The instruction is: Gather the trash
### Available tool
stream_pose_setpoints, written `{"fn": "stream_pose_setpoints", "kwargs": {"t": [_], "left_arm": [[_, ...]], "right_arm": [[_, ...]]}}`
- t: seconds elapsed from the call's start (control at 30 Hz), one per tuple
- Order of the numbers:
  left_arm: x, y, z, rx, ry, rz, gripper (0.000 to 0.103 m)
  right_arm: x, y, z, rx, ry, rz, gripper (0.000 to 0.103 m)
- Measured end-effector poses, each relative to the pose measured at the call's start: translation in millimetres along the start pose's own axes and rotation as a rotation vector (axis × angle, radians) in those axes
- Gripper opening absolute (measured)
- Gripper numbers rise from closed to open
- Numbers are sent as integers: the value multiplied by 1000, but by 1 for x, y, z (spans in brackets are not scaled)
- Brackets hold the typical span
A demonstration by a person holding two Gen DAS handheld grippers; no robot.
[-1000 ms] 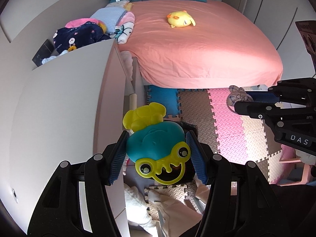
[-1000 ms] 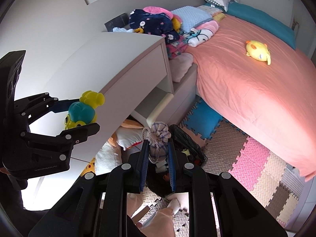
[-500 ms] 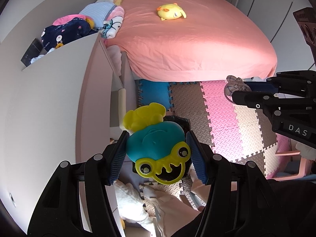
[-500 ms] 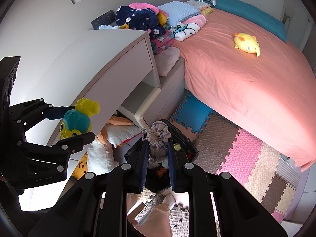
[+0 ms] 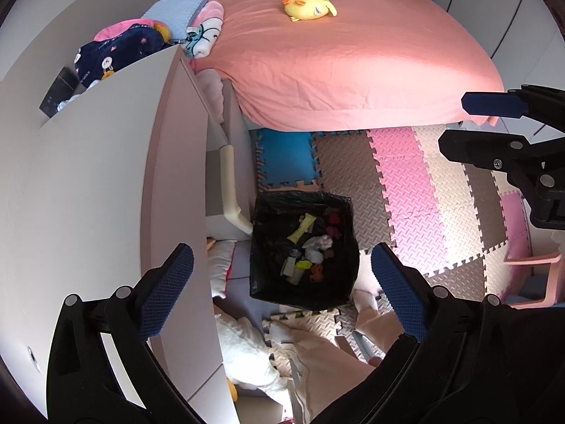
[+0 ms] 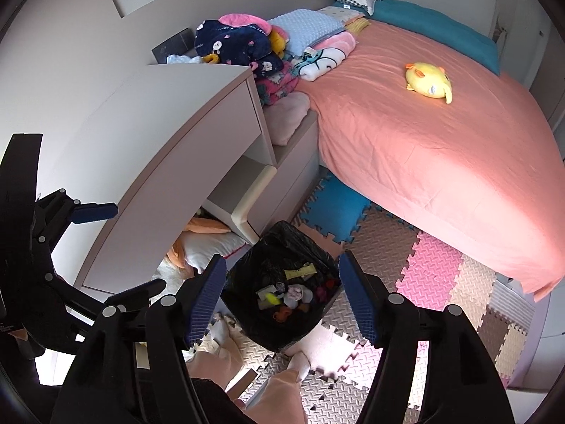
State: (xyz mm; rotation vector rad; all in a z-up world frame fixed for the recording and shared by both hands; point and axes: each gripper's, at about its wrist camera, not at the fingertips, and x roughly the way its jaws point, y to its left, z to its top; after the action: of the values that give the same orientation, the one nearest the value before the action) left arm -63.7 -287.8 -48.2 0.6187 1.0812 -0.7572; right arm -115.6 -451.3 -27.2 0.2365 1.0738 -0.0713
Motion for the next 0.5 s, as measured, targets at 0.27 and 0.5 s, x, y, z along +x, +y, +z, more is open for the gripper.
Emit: {"fn": "stream_pose_setpoints", "kwargs": {"t": [0.27,0.5], "left_arm": [[0,3,1,-25,-3,-5,97],[-2,4,2,-28,-7,-11,97]], "right_arm": [[-1,1,1,-2,1,1,67],[0,2,1,-4,1,3,67]]}}
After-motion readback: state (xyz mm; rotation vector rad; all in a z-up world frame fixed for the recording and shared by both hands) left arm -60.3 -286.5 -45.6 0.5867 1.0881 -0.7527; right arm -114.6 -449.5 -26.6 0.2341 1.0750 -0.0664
